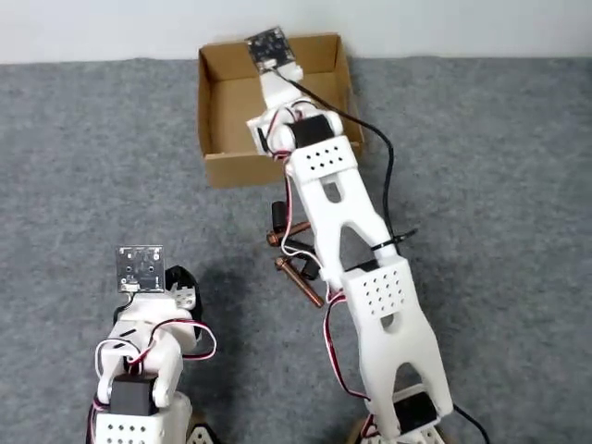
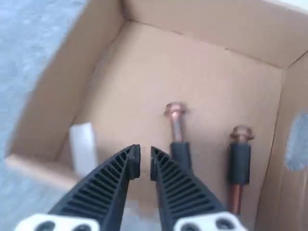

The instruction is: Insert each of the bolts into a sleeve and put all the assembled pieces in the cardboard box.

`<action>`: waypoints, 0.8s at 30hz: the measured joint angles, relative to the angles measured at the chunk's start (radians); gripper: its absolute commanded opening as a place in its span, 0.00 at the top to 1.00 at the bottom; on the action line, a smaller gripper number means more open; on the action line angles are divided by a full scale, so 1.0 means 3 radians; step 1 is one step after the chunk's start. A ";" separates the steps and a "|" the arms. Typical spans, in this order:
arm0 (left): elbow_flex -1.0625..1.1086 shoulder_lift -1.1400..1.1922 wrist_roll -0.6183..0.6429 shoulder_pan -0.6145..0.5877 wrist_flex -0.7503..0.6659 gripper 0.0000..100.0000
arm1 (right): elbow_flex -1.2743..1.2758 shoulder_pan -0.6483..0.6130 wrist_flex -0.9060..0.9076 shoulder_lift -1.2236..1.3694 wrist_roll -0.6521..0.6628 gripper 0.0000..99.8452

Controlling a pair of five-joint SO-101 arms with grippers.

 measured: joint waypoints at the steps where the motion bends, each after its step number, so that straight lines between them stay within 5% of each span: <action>1: 0.0000 0.0000 0.0000 0.0000 0.0000 1.00 | -0.0164 -0.0036 0.0225 0.0010 0.0000 0.98; 11: 0.0000 0.0000 0.0000 0.0000 0.0000 1.00 | -0.0757 -0.0230 0.1744 0.0015 -0.0445 0.96; 16: 0.0000 0.0000 0.0000 0.0000 0.0000 1.00 | -0.0706 -0.0266 0.1857 0.0087 -0.0767 0.81; 24: 0.0000 0.0000 0.0000 0.0000 0.0000 1.00 | -0.0491 -0.0322 0.1857 0.0378 -0.0823 0.86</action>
